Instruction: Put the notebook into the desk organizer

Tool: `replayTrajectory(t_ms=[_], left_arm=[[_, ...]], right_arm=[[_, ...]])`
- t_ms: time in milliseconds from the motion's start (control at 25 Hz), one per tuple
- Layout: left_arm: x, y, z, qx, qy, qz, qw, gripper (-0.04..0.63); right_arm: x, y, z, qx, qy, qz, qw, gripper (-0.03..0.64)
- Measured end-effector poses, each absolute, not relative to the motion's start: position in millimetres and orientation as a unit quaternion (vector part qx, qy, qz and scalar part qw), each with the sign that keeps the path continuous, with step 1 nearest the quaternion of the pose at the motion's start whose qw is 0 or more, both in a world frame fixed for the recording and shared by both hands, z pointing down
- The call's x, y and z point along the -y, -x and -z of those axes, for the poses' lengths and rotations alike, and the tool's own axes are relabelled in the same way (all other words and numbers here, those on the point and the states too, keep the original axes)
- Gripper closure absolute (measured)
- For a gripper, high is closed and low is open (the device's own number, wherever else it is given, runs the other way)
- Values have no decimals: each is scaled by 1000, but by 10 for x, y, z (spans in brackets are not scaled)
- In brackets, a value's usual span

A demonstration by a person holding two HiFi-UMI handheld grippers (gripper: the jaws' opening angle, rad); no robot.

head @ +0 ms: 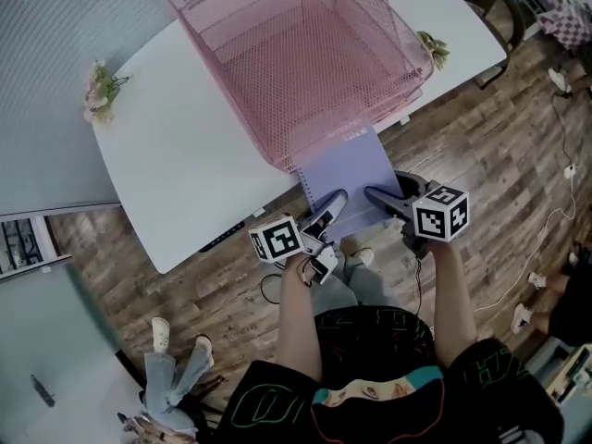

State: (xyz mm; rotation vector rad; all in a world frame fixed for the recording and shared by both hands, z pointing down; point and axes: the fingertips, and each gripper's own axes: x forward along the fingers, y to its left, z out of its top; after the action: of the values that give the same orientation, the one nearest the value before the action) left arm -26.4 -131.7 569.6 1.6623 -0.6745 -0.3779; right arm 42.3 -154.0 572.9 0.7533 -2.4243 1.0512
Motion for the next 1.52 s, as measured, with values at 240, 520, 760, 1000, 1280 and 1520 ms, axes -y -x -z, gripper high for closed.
replayTrajectory(t_ms=[240,520,760,1000,1280,1520], left_arm=[[1520,417,-5769,331,-699,172,610,568],[1629,452,-5775,342,-692,177,611,565],[1716,451,-5774,355,-679,188,614,554],[1730,532,-5768,372,-692,161,598,504],[1523,547,-5719,338,-730,110,584,324],[1388,780,-5745,342,-742,86,571,386]], right_arm=[[1492,-746,-5637,879,-308,-249,266,388],[588,-764,-6113,831,-71,-138,534,446],[624,-200,-6048,869,-102,-88,476,532],[977,-22,-6006,862,-200,-53,463,594],[1224,254,-5826,872,-219,-41,435,595],[1461,479,-5766,870,-226,-20,438,594]])
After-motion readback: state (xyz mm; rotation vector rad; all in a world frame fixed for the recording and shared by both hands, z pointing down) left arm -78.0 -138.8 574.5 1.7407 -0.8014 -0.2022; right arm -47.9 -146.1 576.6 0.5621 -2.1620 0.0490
